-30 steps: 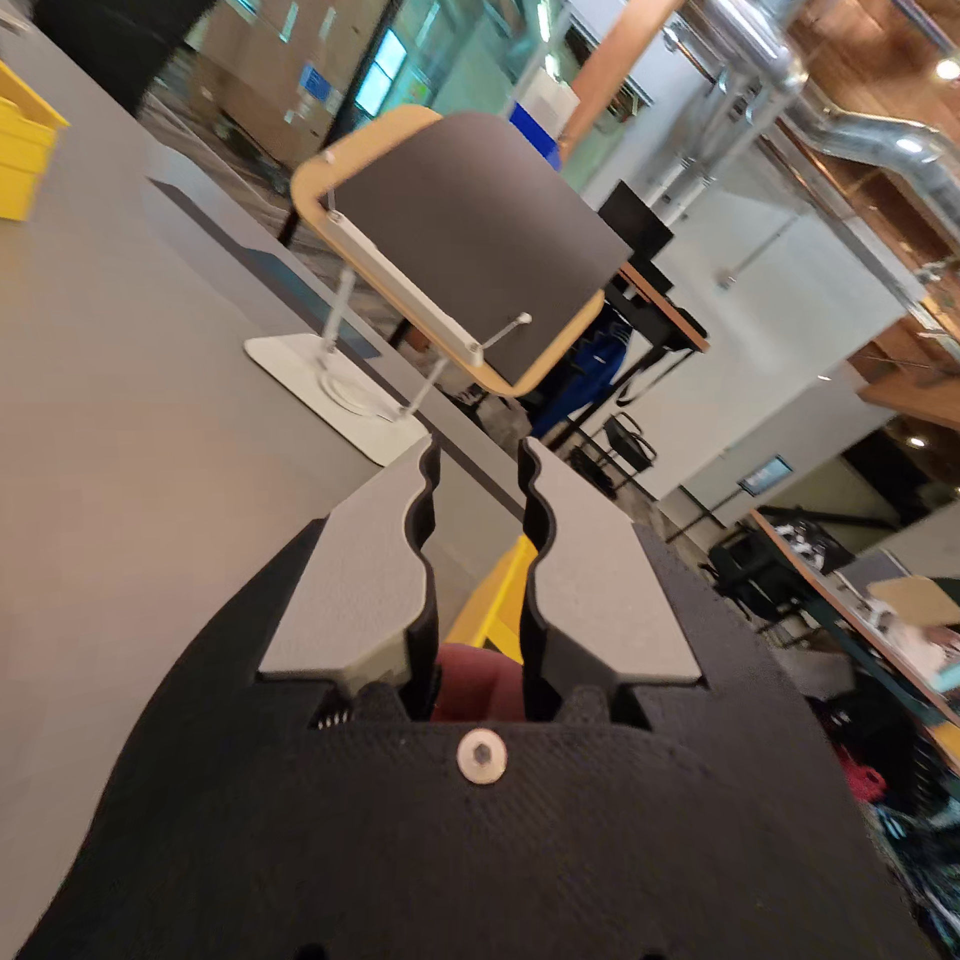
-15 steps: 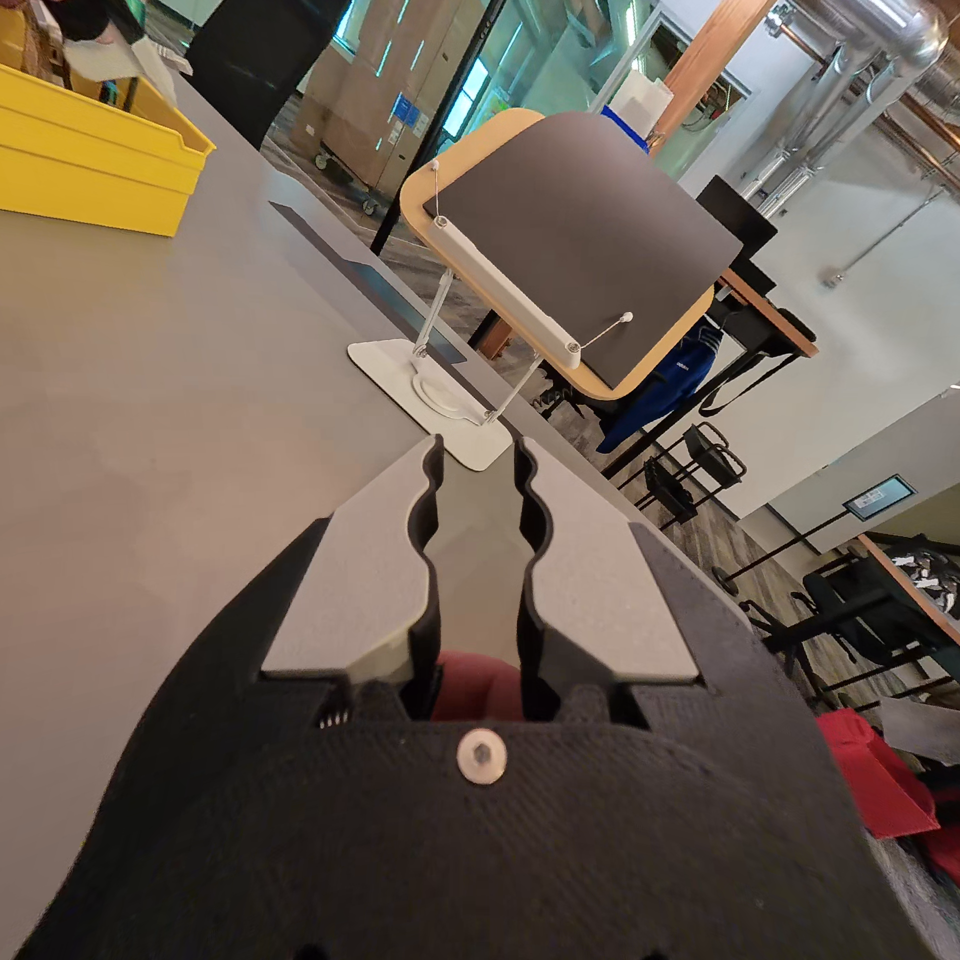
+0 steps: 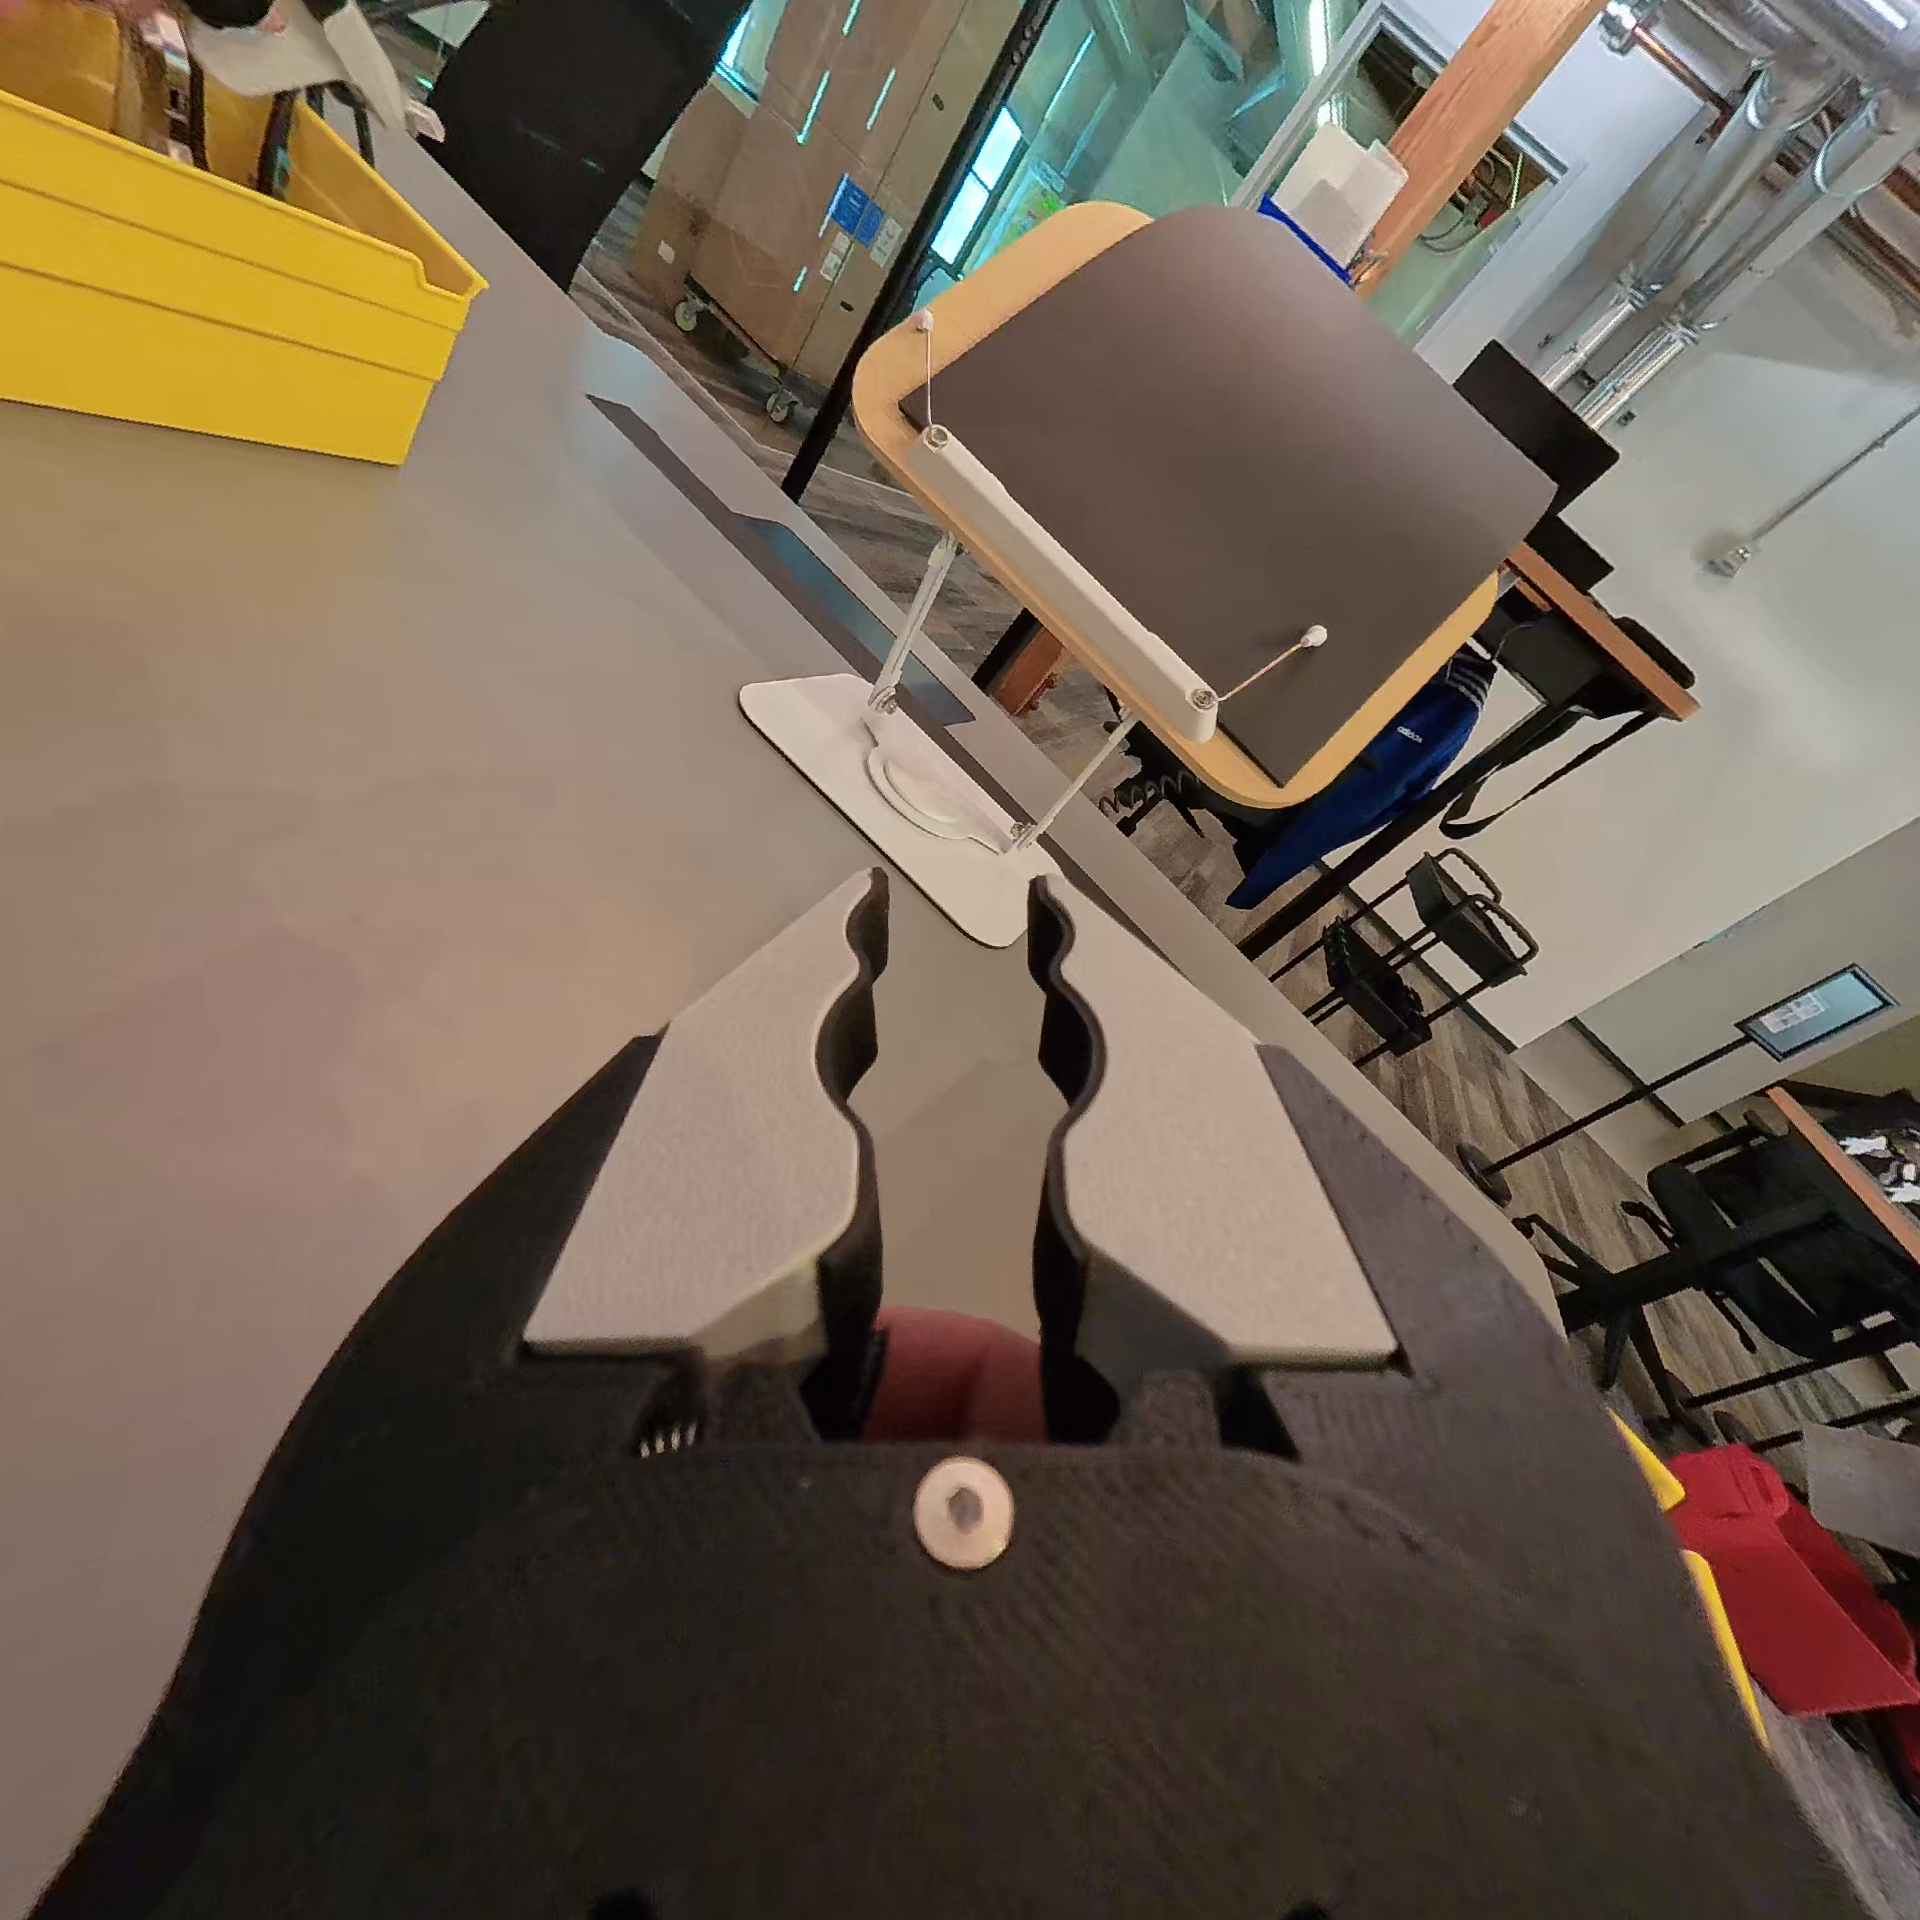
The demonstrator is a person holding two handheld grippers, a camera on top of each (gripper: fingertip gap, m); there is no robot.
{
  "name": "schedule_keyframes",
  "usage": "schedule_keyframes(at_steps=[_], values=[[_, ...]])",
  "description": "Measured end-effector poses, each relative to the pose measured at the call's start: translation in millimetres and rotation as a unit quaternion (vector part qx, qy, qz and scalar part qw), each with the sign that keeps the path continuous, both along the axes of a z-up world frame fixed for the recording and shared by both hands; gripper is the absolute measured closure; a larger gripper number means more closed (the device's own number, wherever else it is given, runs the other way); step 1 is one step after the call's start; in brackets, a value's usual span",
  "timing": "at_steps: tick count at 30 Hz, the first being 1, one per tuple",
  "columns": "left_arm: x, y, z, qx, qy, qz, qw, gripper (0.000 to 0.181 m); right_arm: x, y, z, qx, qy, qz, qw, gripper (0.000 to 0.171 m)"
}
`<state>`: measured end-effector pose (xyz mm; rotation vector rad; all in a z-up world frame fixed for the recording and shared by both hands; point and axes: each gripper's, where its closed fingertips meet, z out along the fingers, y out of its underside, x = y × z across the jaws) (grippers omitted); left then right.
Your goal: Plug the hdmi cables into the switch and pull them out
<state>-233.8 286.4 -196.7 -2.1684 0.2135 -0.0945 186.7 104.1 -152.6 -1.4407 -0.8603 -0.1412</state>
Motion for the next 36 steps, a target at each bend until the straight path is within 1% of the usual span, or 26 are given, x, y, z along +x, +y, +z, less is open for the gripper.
schedule_keyframes(at_steps=[2,4,8,14,18,22,29,32,34,36], values=[[5,-1,13,0.027,0.022,-0.007,0.999,0.181,-1,0,-2,-0.003,-0.002,0.002,1.000,0.147],[11,-2,30,0.051,0.019,-0.014,0.998,0.181,-1,0,-6,-0.008,-0.001,0.004,1.000,0.147],[17,-8,81,0.110,0.002,-0.026,0.994,0.181,-4,0,-13,-0.020,0.001,0.010,1.000,0.147],[21,-12,157,0.181,0.002,-0.044,0.983,0.181,-16,1,-31,-0.047,0.003,0.029,0.999,0.147],[20,-3,198,0.210,0.000,-0.052,0.976,0.181,-25,1,-43,-0.062,-0.002,0.041,0.997,0.147],[22,13,233,0.226,0.006,-0.058,0.972,0.181,-32,-1,-54,-0.075,-0.005,0.050,0.996,0.147],[46,32,302,0.270,0.022,-0.079,0.959,0.181,-38,-4,-69,-0.096,-0.005,0.060,0.994,0.147],[56,40,317,0.276,0.034,-0.088,0.957,0.181,-39,-6,-73,-0.100,-0.004,0.063,0.993,0.147],[60,48,317,0.271,0.034,-0.091,0.958,0.181,-39,-6,-74,-0.103,-0.001,0.064,0.993,0.147],[65,58,309,0.260,0.037,-0.098,0.960,0.181,-40,-7,-75,-0.104,0.001,0.065,0.992,0.147]])
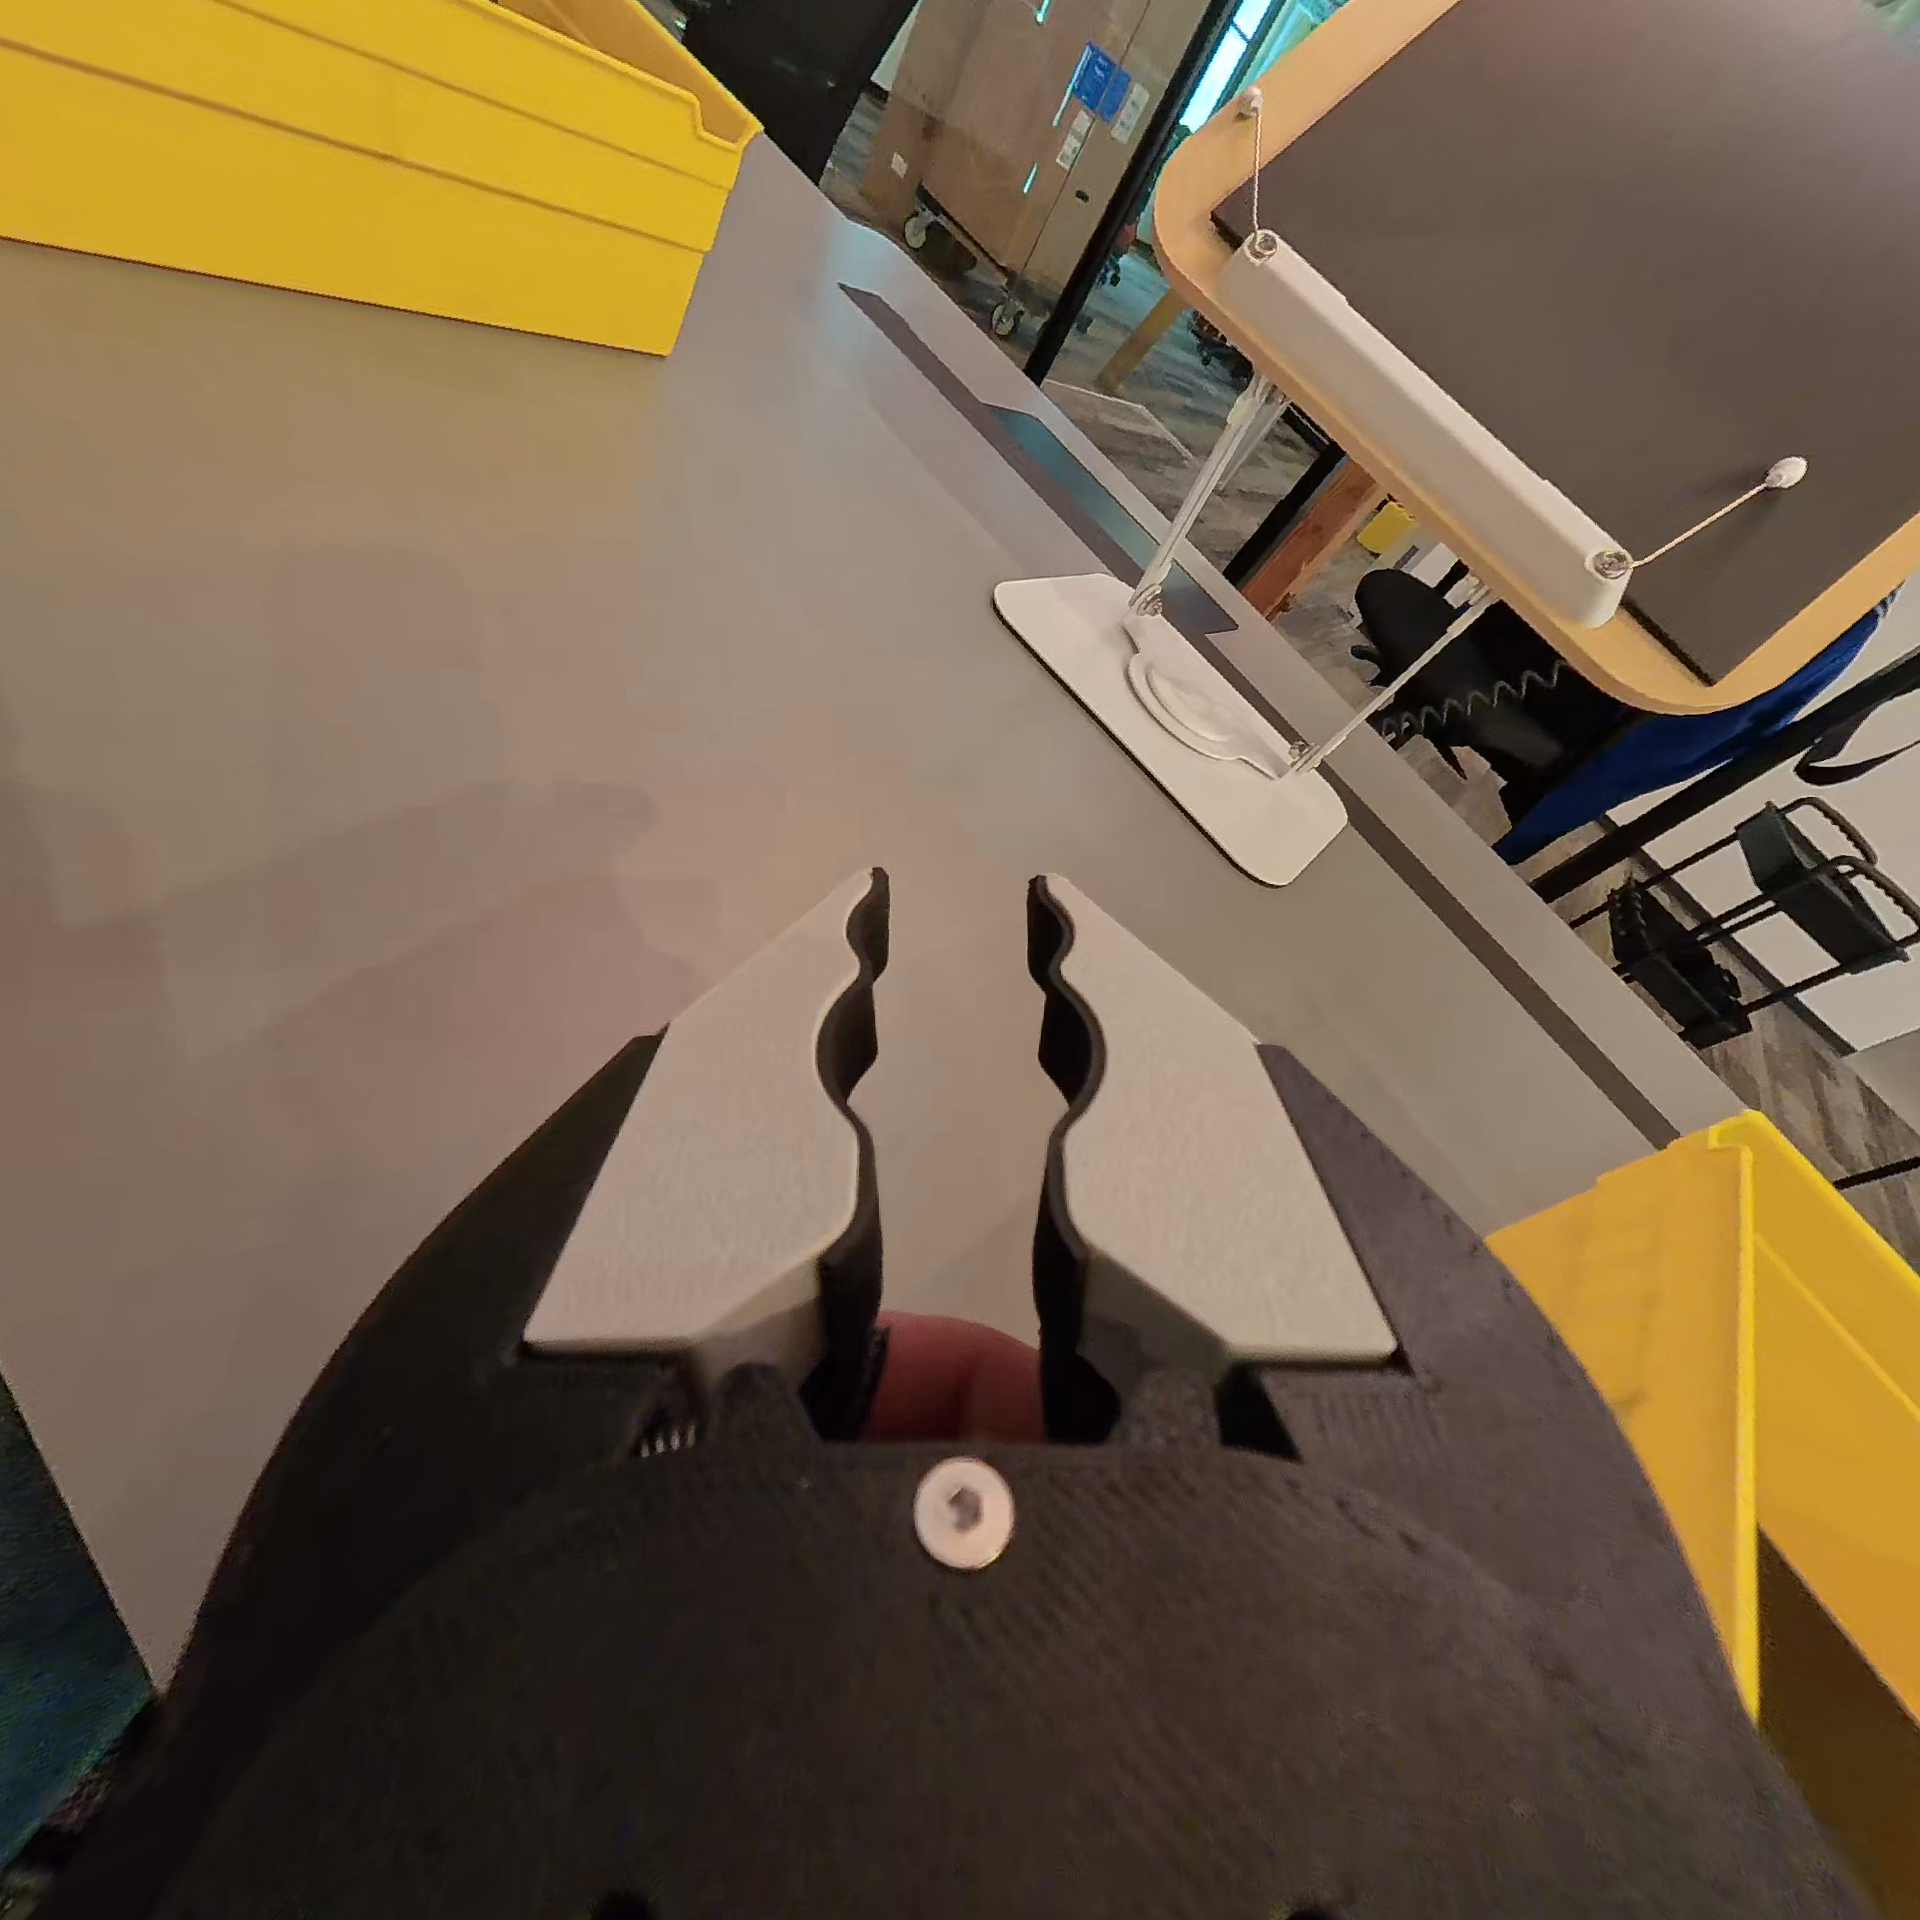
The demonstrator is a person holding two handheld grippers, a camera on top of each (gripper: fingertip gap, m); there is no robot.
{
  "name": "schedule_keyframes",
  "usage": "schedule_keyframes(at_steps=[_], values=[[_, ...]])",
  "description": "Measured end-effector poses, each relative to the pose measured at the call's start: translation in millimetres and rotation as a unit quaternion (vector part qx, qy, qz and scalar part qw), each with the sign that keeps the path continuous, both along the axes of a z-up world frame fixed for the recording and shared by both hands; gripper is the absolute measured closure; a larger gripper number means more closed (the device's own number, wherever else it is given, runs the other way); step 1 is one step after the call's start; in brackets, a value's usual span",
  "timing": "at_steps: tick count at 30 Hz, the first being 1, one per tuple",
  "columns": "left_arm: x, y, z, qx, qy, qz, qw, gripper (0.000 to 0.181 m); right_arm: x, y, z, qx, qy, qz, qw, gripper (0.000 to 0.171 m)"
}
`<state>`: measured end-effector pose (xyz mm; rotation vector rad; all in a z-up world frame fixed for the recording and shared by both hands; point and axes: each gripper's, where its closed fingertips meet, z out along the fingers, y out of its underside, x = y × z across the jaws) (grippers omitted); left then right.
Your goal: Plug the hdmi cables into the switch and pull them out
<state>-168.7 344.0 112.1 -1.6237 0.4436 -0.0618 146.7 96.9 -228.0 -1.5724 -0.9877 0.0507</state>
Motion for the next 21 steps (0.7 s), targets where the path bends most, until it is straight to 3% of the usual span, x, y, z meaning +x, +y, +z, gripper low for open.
schedule_keyframes(at_steps=[8,13,16,21], values=[[12,42,-51,-0.037,0.008,-0.013,0.999,0.181,0,-5,-4,-0.007,-0.004,0.003,1.000,0.147],[29,55,-58,-0.033,-0.015,-0.050,0.998,0.181,-2,-4,-8,-0.015,0.000,0.005,1.000,0.147],[47,42,-52,-0.024,-0.020,-0.080,0.996,0.181,-3,-4,-9,-0.015,0.003,0.007,1.000,0.147],[94,-11,-46,-0.028,-0.022,-0.158,0.987,0.181,-3,-3,-8,-0.018,0.012,0.010,1.000,0.147]])
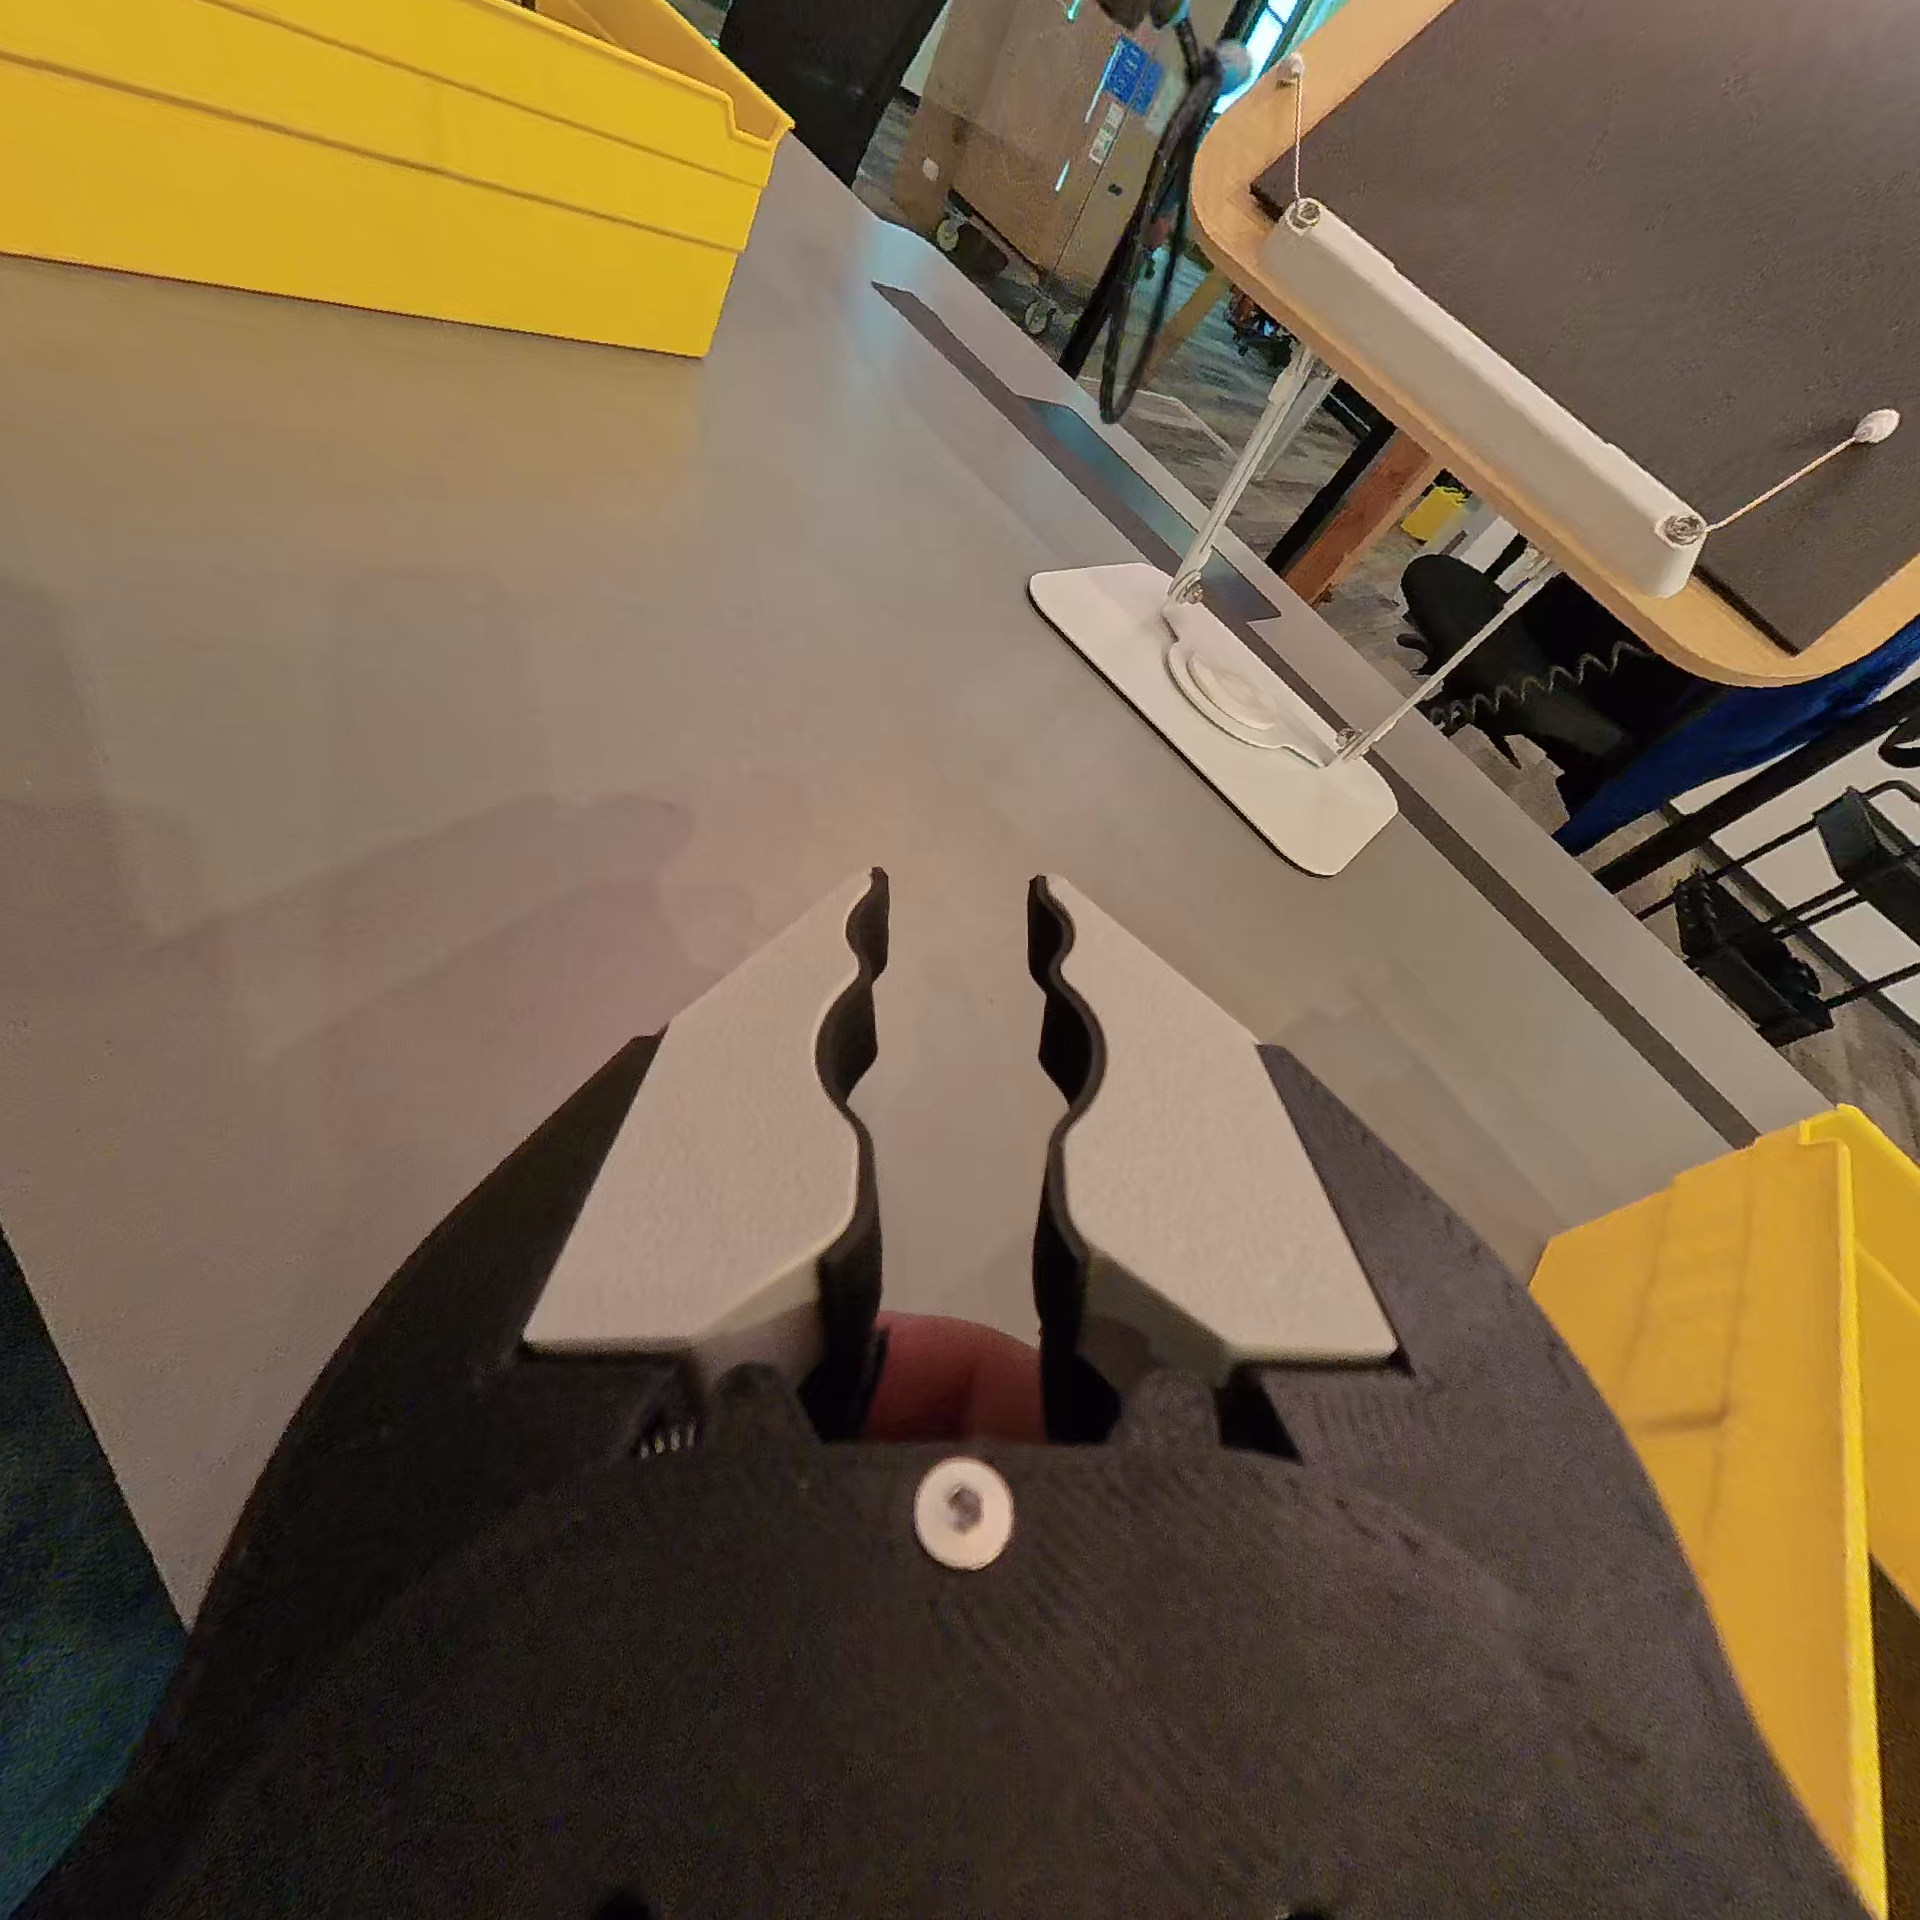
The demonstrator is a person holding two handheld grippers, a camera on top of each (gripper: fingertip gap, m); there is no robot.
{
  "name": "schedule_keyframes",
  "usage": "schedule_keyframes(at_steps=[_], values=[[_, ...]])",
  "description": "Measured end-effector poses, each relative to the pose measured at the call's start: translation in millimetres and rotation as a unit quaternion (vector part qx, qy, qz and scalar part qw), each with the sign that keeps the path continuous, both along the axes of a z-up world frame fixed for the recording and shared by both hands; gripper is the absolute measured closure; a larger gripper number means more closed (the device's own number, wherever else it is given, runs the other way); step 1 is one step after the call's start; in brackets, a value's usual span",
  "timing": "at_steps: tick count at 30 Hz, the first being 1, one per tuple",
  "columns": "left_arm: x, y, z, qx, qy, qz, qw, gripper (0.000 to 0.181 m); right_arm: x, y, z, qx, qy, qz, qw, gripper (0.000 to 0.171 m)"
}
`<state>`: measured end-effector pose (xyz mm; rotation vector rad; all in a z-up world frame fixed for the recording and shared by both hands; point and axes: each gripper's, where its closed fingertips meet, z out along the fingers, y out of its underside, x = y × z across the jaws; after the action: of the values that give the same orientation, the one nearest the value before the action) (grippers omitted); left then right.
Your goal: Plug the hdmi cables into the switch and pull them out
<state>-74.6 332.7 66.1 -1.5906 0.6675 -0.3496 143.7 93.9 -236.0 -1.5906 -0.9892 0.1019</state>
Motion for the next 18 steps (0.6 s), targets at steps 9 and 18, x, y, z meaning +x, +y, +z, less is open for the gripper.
schedule_keyframes(at_steps=[9,18], values=[[90,-95,-52,-0.034,0.043,-0.118,0.992,0.181,-5,-2,6,-0.005,0.007,0.012,1.000,0.144],[144,-159,-90,-0.053,0.009,-0.176,0.983,0.181,-43,-16,28,-0.033,0.065,0.094,0.993,0.120]])
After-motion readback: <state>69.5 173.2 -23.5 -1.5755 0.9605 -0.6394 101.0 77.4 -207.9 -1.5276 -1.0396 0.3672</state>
